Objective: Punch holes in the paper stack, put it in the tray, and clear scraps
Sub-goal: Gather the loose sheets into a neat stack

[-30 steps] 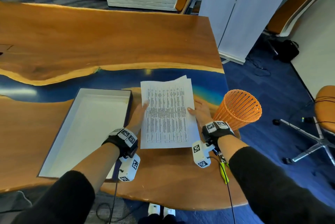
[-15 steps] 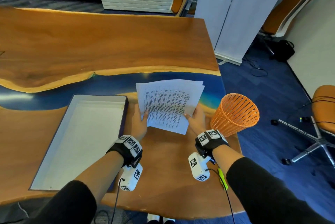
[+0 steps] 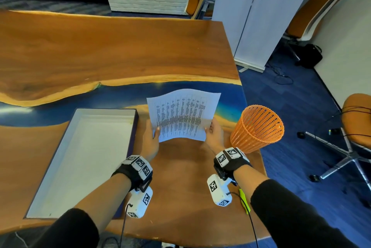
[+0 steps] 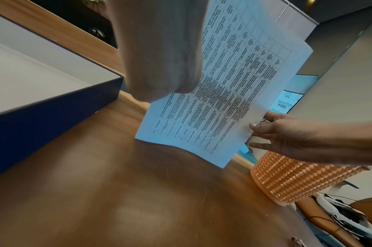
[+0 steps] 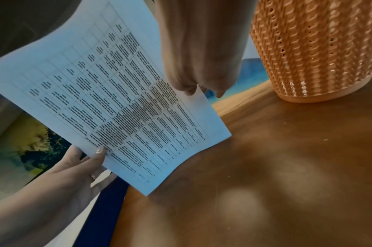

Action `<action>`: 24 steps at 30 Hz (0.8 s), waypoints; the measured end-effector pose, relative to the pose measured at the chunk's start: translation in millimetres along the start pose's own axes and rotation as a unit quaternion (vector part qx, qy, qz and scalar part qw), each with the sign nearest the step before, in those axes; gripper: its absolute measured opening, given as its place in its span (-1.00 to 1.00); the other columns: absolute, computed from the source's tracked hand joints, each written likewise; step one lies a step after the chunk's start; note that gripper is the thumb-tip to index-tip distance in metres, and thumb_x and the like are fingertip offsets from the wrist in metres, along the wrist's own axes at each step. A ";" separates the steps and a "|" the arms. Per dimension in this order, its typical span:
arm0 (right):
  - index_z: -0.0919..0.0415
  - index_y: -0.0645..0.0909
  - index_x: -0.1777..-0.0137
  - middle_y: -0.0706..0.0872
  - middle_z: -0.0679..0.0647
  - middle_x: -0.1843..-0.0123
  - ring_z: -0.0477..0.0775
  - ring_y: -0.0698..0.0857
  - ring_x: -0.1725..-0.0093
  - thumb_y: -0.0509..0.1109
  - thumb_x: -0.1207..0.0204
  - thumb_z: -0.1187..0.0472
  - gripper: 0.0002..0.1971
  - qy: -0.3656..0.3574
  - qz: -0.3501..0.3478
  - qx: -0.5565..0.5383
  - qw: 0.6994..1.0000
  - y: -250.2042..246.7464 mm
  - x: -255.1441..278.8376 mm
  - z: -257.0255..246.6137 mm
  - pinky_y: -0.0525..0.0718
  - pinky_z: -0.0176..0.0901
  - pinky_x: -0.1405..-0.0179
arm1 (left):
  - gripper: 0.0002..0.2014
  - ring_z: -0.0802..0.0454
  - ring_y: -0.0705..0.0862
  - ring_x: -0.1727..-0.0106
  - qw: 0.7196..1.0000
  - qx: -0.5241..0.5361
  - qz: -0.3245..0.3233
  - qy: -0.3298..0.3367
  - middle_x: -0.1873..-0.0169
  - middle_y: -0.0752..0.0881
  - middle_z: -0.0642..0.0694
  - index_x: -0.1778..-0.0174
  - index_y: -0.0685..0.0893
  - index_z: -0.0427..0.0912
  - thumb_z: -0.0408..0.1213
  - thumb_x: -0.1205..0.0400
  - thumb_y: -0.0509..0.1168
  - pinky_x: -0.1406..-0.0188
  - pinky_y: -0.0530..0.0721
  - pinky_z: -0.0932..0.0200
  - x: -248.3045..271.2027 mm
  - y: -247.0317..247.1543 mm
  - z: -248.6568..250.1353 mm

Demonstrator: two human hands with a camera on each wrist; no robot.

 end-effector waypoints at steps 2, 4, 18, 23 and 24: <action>0.22 0.50 -0.28 0.68 0.18 -0.21 0.11 0.64 -0.17 0.15 -0.60 0.48 -0.68 -0.013 0.005 -0.019 1.000 -4.5 -1.6 -8.8 0.60 0.26 -0.32 | -0.60 0.01 0.55 -0.41 1.000 0.006 -0.002 0.001 -0.38 0.54 -0.08 -0.54 0.29 -0.20 -0.33 -0.75 0.09 -0.40 0.56 0.03 -3.7 0.0 4.4; 0.24 0.50 -0.27 0.67 0.17 -0.20 0.12 0.64 -0.15 0.14 -0.62 0.46 -0.71 -0.018 0.007 -0.028 0.999 -6.6 -3.6 -12.4 0.60 0.22 -0.32 | -0.61 0.23 0.58 -0.29 1.000 0.017 -0.001 0.005 -0.31 0.55 -0.01 -0.52 0.31 -0.22 -0.34 -0.75 0.09 -0.26 0.60 0.34 -6.8 0.0 8.9; 0.39 0.52 -0.22 0.69 0.31 -0.22 0.26 0.66 -0.21 0.13 -0.65 0.40 -0.77 0.048 -0.080 0.037 0.995 -8.1 19.4 32.9 0.62 0.22 -0.27 | -0.59 -0.10 0.66 -0.26 0.994 0.024 -0.090 -0.056 -0.29 0.64 -0.17 -0.51 0.40 -0.25 -0.40 -0.71 0.17 -0.28 0.64 -0.06 7.6 15.5 -28.1; 0.32 0.59 -0.09 0.73 0.24 0.09 0.20 0.71 0.08 0.17 -0.63 0.38 -0.82 0.070 -0.118 0.117 0.984 -38.8 39.0 66.8 0.69 0.07 0.03 | -0.59 -0.17 0.65 -0.28 0.992 0.044 -0.089 -0.078 -0.29 0.64 -0.19 -0.51 0.40 -0.25 -0.40 -0.72 0.16 -0.13 0.69 0.06 8.3 19.4 -44.5; 0.27 0.60 -0.03 0.72 0.21 0.15 0.21 0.71 0.10 0.19 -0.62 0.37 -0.85 0.075 -0.129 0.137 0.979 -46.9 43.8 77.9 0.69 0.05 0.04 | -0.60 -0.20 0.65 -0.29 0.991 0.044 -0.090 -0.083 -0.30 0.64 -0.21 -0.51 0.41 -0.25 -0.39 -0.72 0.16 -0.16 0.68 -0.02 8.3 20.7 -46.5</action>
Point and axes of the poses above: each hand's wrist, its own x-axis away from the middle knuckle, its own y-axis out of the palm, z = x × y, the point moved 9 cm from there along -x, towards the middle knuckle
